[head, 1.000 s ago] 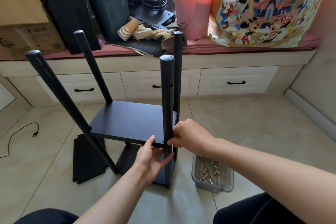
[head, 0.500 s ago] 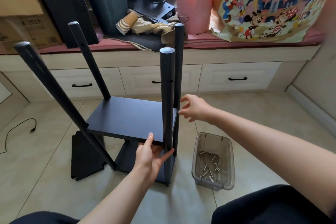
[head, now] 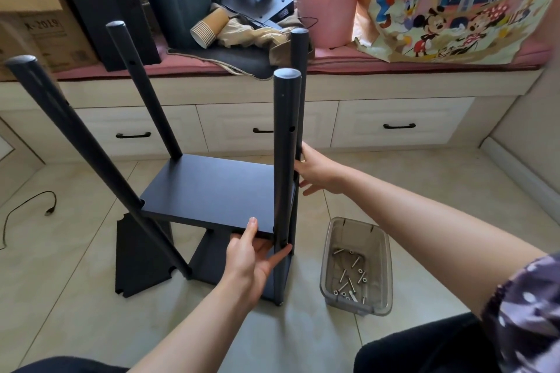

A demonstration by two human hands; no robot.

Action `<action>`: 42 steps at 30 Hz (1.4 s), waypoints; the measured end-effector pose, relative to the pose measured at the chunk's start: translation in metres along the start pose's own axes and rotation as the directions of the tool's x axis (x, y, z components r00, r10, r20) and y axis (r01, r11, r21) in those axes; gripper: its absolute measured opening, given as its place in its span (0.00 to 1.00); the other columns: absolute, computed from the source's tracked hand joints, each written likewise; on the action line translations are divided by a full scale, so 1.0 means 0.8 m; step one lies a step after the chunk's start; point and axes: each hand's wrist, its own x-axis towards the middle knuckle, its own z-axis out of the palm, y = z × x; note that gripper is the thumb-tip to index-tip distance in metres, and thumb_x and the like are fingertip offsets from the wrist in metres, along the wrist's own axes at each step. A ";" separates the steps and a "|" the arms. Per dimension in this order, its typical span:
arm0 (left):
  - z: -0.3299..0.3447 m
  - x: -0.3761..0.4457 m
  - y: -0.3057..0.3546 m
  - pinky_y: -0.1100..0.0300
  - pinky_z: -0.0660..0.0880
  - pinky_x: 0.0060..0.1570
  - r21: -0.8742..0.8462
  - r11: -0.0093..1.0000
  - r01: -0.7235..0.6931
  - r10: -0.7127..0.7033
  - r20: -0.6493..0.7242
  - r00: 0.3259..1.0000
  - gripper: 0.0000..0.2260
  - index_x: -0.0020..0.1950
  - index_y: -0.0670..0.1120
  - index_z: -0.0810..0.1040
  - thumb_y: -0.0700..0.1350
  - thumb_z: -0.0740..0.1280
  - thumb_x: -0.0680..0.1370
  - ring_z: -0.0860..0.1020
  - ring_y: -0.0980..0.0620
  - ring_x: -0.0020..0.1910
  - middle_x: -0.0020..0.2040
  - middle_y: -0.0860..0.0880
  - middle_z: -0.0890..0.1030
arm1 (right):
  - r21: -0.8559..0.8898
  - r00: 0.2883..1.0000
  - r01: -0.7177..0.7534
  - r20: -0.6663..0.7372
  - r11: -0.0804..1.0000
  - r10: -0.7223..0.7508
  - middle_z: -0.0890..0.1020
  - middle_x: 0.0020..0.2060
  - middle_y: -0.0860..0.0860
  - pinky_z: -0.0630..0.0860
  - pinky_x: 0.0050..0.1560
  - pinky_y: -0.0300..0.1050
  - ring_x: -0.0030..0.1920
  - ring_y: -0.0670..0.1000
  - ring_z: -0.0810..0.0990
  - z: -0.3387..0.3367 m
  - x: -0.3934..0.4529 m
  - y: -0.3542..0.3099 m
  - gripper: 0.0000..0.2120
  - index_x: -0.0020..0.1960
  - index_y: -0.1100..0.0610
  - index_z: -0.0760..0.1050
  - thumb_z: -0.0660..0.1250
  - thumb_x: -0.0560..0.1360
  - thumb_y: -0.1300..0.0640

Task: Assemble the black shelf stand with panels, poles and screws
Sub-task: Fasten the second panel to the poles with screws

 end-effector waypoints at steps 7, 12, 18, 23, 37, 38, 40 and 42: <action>0.005 0.001 0.000 0.38 0.82 0.46 0.018 1.000 -0.011 0.010 0.015 1.000 0.13 0.66 0.40 0.72 0.45 0.63 0.84 0.82 0.38 0.55 0.59 0.34 0.80 | 0.030 0.998 -0.011 0.056 1.000 0.009 0.77 0.63 0.56 0.81 0.57 0.53 0.57 0.55 0.80 -0.013 -0.008 0.006 0.21 0.74 0.54 0.62 0.60 0.83 0.59; 0.015 0.008 -0.002 0.38 0.82 0.44 0.015 1.000 -0.017 0.017 0.022 1.000 0.16 0.69 0.39 0.70 0.45 0.63 0.84 0.82 0.37 0.56 0.61 0.32 0.80 | 0.030 0.999 -0.015 0.044 0.999 0.014 0.76 0.64 0.57 0.81 0.54 0.48 0.57 0.53 0.80 -0.033 -0.024 0.027 0.25 0.76 0.57 0.60 0.63 0.81 0.59; 0.028 0.016 -0.007 0.39 0.83 0.43 -0.006 0.999 -0.048 0.048 0.028 0.998 0.15 0.68 0.39 0.71 0.45 0.63 0.84 0.83 0.38 0.55 0.62 0.32 0.79 | -0.005 0.983 -0.115 0.146 0.993 0.115 0.82 0.55 0.55 0.82 0.53 0.47 0.52 0.51 0.84 -0.045 -0.059 0.136 0.15 0.65 0.61 0.75 0.67 0.79 0.60; 0.035 0.020 -0.011 0.40 0.83 0.42 -0.014 0.997 -0.071 0.072 0.037 0.997 0.08 0.58 0.41 0.73 0.45 0.63 0.84 0.83 0.37 0.55 0.63 0.31 0.78 | -0.084 0.969 -0.217 0.099 0.973 0.225 0.85 0.48 0.55 0.83 0.49 0.44 0.45 0.50 0.84 -0.014 -0.067 0.247 0.08 0.54 0.58 0.81 0.66 0.77 0.64; 0.033 0.032 -0.027 0.42 0.82 0.45 -0.027 0.992 -0.119 0.120 0.034 0.992 0.09 0.58 0.44 0.67 0.46 0.63 0.83 0.82 0.36 0.59 0.56 0.39 0.75 | -0.546 0.913 -0.175 0.222 0.820 0.343 0.79 0.60 0.57 0.73 0.54 0.44 0.60 0.57 0.78 0.114 -0.010 0.391 0.13 0.62 0.59 0.75 0.66 0.78 0.58; 0.032 0.032 -0.028 0.42 0.82 0.44 -0.029 0.992 -0.120 0.121 0.038 0.992 0.09 0.58 0.44 0.67 0.46 0.63 0.83 0.82 0.36 0.58 0.56 0.40 0.74 | -0.557 0.913 -0.172 0.219 0.813 0.344 0.77 0.61 0.58 0.73 0.55 0.44 0.61 0.58 0.78 0.119 -0.007 0.397 0.14 0.62 0.59 0.73 0.66 0.79 0.57; 0.031 0.032 -0.028 0.43 0.82 0.44 -0.022 0.992 -0.121 0.122 0.047 0.991 0.08 0.56 0.44 0.68 0.47 0.63 0.83 0.83 0.37 0.55 0.56 0.40 0.74 | -0.576 0.917 -0.170 0.206 0.800 0.343 0.76 0.62 0.59 0.73 0.57 0.46 0.61 0.59 0.77 0.126 -0.003 0.405 0.15 0.63 0.59 0.72 0.66 0.79 0.56; 0.030 0.032 -0.029 0.43 0.82 0.45 -0.011 0.992 -0.124 0.124 0.050 0.991 0.07 0.55 0.44 0.70 0.47 0.64 0.83 0.82 0.36 0.58 0.56 0.40 0.74 | -0.588 0.924 -0.166 0.188 0.792 0.333 0.77 0.61 0.59 0.73 0.55 0.47 0.60 0.59 0.78 0.129 0.001 0.411 0.14 0.61 0.60 0.72 0.67 0.78 0.55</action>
